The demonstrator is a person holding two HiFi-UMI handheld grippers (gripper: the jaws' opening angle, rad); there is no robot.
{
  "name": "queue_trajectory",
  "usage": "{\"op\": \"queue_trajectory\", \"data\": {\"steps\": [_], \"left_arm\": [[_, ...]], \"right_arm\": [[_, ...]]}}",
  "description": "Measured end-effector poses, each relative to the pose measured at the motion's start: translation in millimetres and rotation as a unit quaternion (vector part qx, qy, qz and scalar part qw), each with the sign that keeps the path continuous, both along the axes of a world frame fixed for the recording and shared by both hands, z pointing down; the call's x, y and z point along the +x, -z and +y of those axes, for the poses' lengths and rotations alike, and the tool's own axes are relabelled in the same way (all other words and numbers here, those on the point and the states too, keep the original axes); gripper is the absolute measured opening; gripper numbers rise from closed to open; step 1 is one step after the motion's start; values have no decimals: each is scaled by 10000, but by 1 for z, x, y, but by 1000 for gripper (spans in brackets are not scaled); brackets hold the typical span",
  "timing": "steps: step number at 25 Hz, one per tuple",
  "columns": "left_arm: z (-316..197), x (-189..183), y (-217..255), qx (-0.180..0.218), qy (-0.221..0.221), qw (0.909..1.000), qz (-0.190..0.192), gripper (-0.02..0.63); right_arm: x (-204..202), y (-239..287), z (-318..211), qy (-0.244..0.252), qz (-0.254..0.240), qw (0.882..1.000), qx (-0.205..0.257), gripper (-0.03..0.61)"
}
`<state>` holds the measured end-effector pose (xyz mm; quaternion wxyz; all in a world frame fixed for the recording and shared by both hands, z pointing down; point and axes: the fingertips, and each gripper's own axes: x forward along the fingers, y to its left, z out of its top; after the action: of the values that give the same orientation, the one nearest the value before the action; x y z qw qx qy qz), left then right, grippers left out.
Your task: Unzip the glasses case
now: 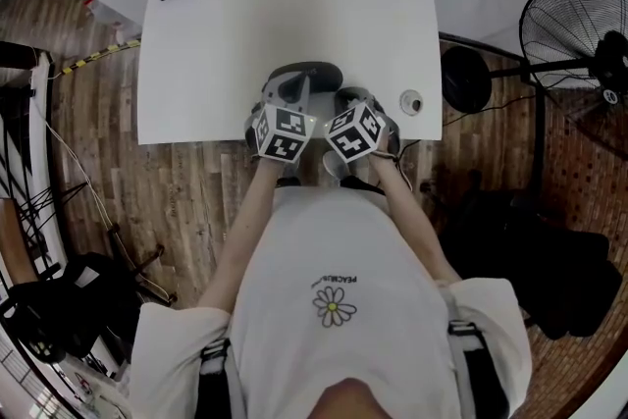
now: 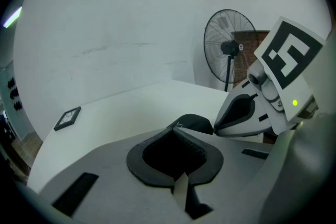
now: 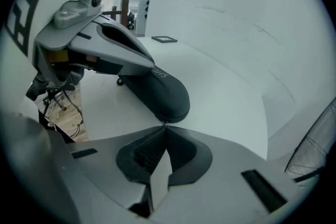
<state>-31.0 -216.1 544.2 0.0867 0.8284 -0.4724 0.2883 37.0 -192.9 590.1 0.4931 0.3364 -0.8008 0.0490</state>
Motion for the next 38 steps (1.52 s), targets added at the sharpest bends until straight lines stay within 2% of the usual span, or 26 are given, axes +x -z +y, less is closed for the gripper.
{"op": "queue_trajectory", "data": {"steps": [3,5,10,14,17,19,23,27,32,38], "left_arm": [[0,0,0,-20,-2,10000,24,14],[0,-1,0,4,23,10000,94,15],[1,-2,-1,-23,0,10000,95,15],[2,-2,1,-139,151,9991,357,15],[6,-6,4,-241,327,9989,221,15],[12,-11,7,-262,527,9981,182,15],[26,-19,6,-376,897,9947,338,15],[36,-36,3,-397,1141,9919,386,15],[36,-36,1,-190,1029,9942,267,15],[37,-39,2,-181,1147,9920,504,15]], "right_arm": [[11,1,-16,-333,-22,9994,-40,6],[14,0,-28,-316,8,9995,-51,6],[11,-1,-30,179,80,9998,-31,6],[12,1,-22,313,-125,9992,-225,6],[6,3,-4,569,-277,9971,-426,6],[-6,4,16,785,-409,9947,-525,6],[-48,1,60,1387,-700,9849,-758,6],[-78,0,84,1783,-837,9759,-939,6],[-79,-3,81,1892,-813,9738,-963,6],[-69,-2,64,1861,-535,9782,-751,6]]}}
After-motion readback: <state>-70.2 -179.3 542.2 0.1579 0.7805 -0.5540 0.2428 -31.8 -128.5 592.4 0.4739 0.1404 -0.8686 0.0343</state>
